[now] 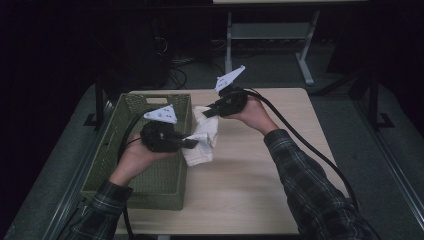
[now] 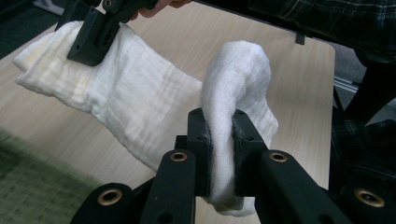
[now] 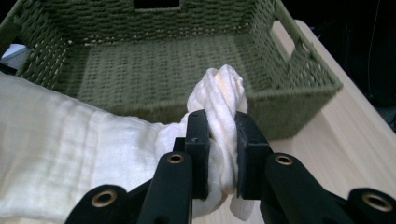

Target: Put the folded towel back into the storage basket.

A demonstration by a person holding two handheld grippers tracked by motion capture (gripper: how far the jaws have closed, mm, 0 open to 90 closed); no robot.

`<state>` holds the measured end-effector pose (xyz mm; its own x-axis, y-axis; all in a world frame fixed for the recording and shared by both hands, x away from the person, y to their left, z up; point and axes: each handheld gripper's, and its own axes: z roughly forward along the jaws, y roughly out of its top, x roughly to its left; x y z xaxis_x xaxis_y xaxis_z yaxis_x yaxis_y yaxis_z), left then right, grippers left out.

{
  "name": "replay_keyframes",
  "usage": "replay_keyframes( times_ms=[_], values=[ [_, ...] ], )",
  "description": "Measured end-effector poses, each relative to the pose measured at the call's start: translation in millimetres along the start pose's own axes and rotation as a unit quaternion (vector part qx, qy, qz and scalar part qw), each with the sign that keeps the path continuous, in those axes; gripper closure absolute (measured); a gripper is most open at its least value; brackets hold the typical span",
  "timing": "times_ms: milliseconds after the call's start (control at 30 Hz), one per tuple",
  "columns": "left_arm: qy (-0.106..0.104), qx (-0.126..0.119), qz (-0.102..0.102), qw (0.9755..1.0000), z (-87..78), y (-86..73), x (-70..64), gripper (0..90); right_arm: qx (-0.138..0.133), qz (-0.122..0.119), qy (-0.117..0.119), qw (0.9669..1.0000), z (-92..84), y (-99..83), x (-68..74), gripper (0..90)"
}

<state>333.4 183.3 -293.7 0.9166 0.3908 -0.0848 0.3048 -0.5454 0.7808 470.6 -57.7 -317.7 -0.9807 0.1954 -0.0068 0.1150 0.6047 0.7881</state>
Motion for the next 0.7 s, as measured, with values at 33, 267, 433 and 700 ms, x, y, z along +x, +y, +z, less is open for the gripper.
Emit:
replay_keyframes(
  times_ms=[33,267,433,700],
  values=[
    [0.003,0.001,0.000,1.0000,-4.4,-2.3,1.2,79.9,-0.001,-0.001,0.000,1.0000,4.5,4.9,0.5,77.7],
    [0.023,-0.007,-0.009,0.9997,-31.6,-22.3,10.3,79.9,-0.005,-0.007,0.004,1.0000,31.9,27.2,6.6,77.7],
    [0.037,-0.006,-0.020,0.9991,-50.0,-41.8,14.8,79.9,-0.008,-0.013,0.006,0.9999,55.0,39.5,10.5,77.8],
    [0.055,0.011,-0.031,0.9980,-65.1,-73.8,21.8,79.8,0.000,-0.020,0.022,0.9995,99.7,52.7,16.9,77.7]
  ],
)
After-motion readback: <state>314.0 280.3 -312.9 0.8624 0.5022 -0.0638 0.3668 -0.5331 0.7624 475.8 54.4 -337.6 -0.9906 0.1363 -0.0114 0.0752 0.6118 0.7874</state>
